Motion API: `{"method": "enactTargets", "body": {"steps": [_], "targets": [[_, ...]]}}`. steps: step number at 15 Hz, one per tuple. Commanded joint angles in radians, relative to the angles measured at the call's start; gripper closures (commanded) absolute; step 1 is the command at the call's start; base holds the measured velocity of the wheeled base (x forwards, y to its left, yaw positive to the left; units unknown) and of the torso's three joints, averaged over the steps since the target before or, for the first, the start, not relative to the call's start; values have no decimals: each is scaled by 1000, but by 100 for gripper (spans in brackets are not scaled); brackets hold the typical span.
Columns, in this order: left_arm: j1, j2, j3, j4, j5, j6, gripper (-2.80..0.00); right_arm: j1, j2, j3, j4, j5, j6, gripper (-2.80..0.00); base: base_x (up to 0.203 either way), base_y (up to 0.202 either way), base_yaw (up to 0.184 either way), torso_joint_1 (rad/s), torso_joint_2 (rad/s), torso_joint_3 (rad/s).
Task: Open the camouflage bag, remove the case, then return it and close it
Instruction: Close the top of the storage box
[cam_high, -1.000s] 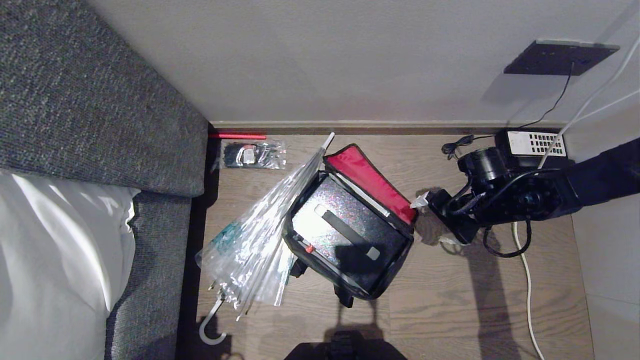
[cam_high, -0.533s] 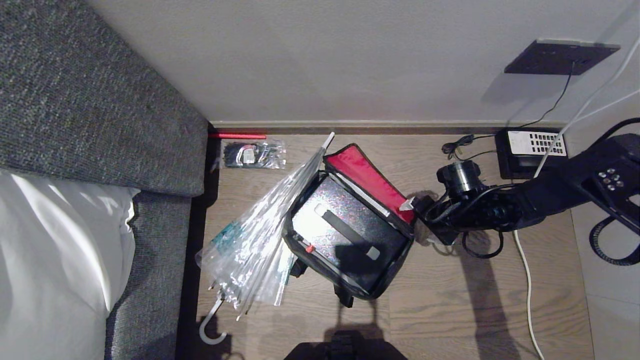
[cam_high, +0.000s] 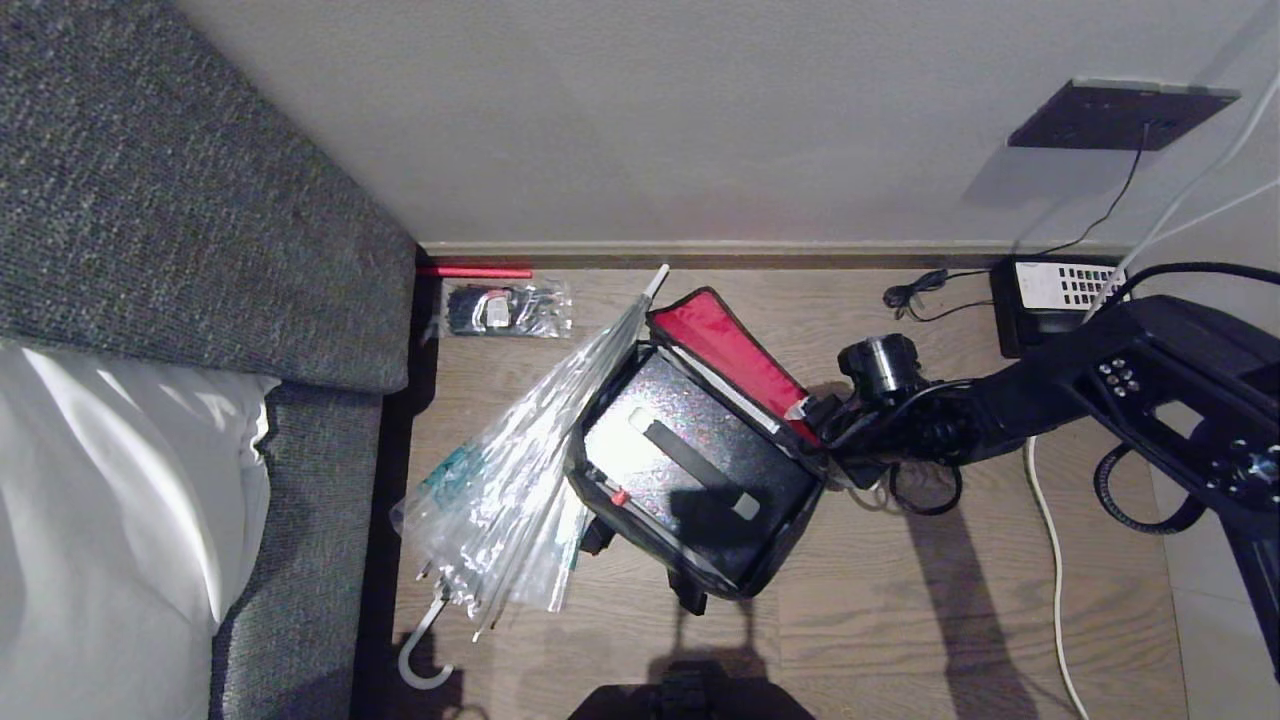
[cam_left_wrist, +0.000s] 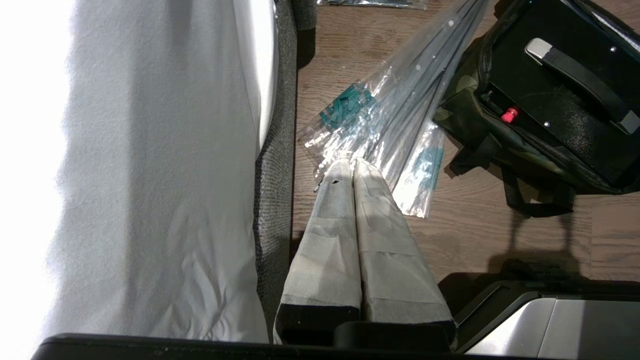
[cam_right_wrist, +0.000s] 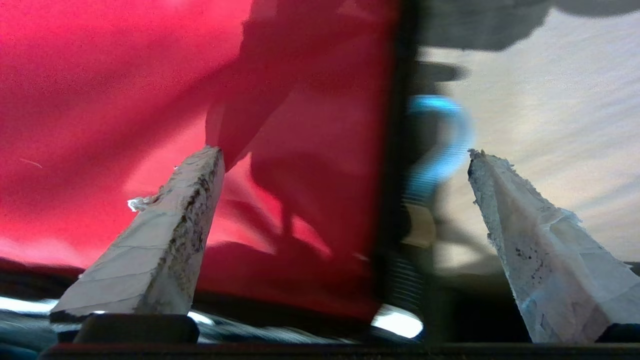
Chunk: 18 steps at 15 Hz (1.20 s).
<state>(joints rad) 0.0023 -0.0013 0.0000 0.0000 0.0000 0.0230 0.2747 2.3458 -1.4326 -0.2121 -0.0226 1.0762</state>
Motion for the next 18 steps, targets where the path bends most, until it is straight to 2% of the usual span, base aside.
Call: {"method": "enactTargets", "body": {"steps": [1,3,5,8,12,18], "targets": [[1,0,0,0,0,0,0,4,46,-51,-3,-2,39,-280,0,0,0,0,0,0],[1,-1,0,0,0,0,0,5,74,-82,-20,-3,55,-280,0,0,0,0,0,0],[1,-1,0,0,0,0,0,7,97,-99,-93,-15,54,-280,0,0,0,0,0,0],[1,-2,0,0,0,0,0,17,107,-120,-153,-16,17,-280,0,0,0,0,0,0],[1,-2,0,0,0,0,0,15,97,-109,-157,-26,-6,-280,0,0,0,0,0,0],[1,-2,0,0,0,0,0,-8,75,-72,-161,-63,2,-280,0,0,0,0,0,0]]}}
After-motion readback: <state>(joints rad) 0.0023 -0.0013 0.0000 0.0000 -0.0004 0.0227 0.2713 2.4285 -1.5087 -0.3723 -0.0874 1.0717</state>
